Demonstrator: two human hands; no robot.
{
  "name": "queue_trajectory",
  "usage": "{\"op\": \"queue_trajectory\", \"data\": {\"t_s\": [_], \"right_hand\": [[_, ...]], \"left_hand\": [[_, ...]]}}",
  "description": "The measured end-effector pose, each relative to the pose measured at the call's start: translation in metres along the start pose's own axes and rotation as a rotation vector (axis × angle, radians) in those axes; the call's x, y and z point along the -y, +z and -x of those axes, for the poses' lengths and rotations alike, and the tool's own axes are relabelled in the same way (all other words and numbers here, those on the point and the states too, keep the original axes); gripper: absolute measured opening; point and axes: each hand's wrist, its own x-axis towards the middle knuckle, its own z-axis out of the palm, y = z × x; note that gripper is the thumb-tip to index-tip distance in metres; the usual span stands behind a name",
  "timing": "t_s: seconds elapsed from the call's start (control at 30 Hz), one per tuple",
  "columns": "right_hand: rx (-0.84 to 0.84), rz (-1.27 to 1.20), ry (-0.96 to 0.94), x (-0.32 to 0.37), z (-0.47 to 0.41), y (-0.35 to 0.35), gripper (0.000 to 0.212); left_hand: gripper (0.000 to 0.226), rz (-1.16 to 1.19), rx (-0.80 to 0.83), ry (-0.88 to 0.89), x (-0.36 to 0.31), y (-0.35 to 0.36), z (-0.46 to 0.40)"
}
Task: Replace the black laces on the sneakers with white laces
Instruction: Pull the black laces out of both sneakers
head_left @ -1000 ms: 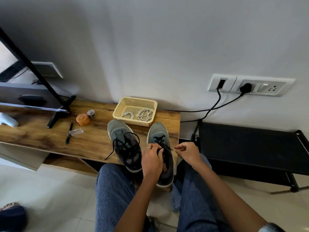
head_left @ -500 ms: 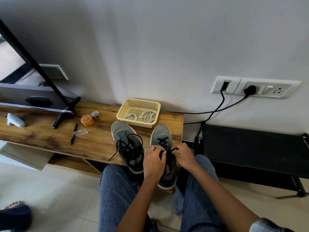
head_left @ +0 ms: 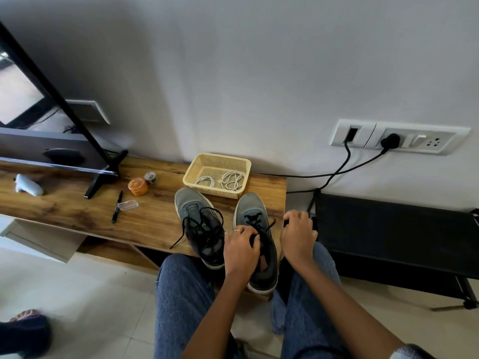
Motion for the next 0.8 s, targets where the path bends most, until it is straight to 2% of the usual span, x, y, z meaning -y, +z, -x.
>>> {"op": "queue_trajectory", "data": {"t_s": [0.03,0.1,0.17,0.27,0.4,0.5,0.7,0.8], "right_hand": [[-0.014,-0.054,-0.026,0.001,0.002,-0.002,0.014],[0.065,-0.156,-0.128,0.003,0.008,-0.001,0.004],[0.205,-0.199,-0.152,0.008,0.015,0.0,0.013],[0.287,-0.122,-0.137,0.009,0.016,0.001,0.019],[0.269,-0.098,-0.086,0.01,0.019,0.004,0.021],[0.226,-0.143,0.011,0.011,0.021,0.007,0.021],[0.215,-0.168,0.101,0.013,0.022,0.009,0.021],[0.179,-0.212,0.188,0.001,0.019,0.006,0.031]], "left_hand": [[0.021,0.001,0.008,0.0,0.001,0.0,-0.001],[0.022,0.001,0.023,-0.001,0.001,0.002,-0.002],[0.021,0.005,0.032,0.002,-0.001,0.003,-0.003],[0.015,0.005,0.043,0.017,-0.002,0.001,-0.005],[0.012,-0.004,0.077,0.018,-0.006,-0.004,-0.006],[0.011,0.144,0.046,-0.073,-0.007,-0.003,-0.004],[0.012,0.413,-0.189,-0.306,-0.007,-0.011,-0.003],[0.009,0.678,-0.505,-0.538,0.002,-0.036,-0.018]]}}
